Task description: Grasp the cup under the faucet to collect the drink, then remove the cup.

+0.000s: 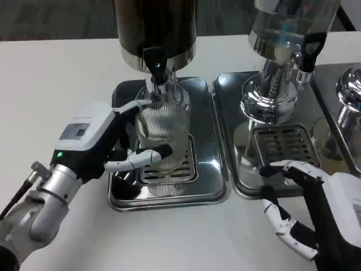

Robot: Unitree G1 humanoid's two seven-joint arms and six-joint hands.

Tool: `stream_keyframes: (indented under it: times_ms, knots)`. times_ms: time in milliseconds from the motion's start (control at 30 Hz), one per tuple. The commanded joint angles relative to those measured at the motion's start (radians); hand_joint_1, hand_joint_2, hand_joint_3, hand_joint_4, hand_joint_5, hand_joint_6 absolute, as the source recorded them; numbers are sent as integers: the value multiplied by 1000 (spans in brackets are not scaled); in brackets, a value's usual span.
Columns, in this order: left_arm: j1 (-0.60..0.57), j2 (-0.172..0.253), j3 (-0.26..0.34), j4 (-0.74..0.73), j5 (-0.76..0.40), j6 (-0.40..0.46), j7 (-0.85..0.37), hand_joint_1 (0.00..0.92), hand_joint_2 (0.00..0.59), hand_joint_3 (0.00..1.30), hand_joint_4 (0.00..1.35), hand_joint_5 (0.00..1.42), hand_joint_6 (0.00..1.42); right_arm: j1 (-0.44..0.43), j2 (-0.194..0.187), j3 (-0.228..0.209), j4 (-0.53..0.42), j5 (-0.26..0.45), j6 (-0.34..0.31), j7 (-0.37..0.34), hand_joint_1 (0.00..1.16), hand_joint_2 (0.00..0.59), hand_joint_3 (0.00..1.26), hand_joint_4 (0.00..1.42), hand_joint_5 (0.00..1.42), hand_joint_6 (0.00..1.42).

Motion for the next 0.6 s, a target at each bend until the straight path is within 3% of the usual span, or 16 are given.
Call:
stream_keyframes:
  times_ms: [33, 267, 433, 533, 600]
  knots:
    - [-1, 16, 22, -9, -27, -25, -5, 122, 124, 194, 556, 825, 1035, -3, -9, -4, 13, 8, 1, 6, 431, 443, 469, 333, 356, 421]
    - [28, 57, 53, -31, -50, -27, -13, 50, 70, 154, 480, 747, 918, -23, -13, -3, 33, 20, -4, 9, 431, 443, 469, 333, 356, 421]
    - [68, 92, 86, -67, -79, -42, -23, 31, 60, 153, 460, 739, 912, -29, -16, -3, 38, 27, -4, 9, 431, 443, 469, 333, 356, 421]
    - [119, 137, 140, -115, -146, -87, -73, 2, 43, 153, 394, 665, 862, -27, -18, -2, 37, 31, -4, 5, 431, 443, 469, 333, 356, 421]
    - [146, 157, 180, -140, -210, -124, -129, 0, 68, 174, 300, 585, 806, -25, -17, -2, 36, 33, -4, 3, 431, 443, 469, 333, 356, 421]
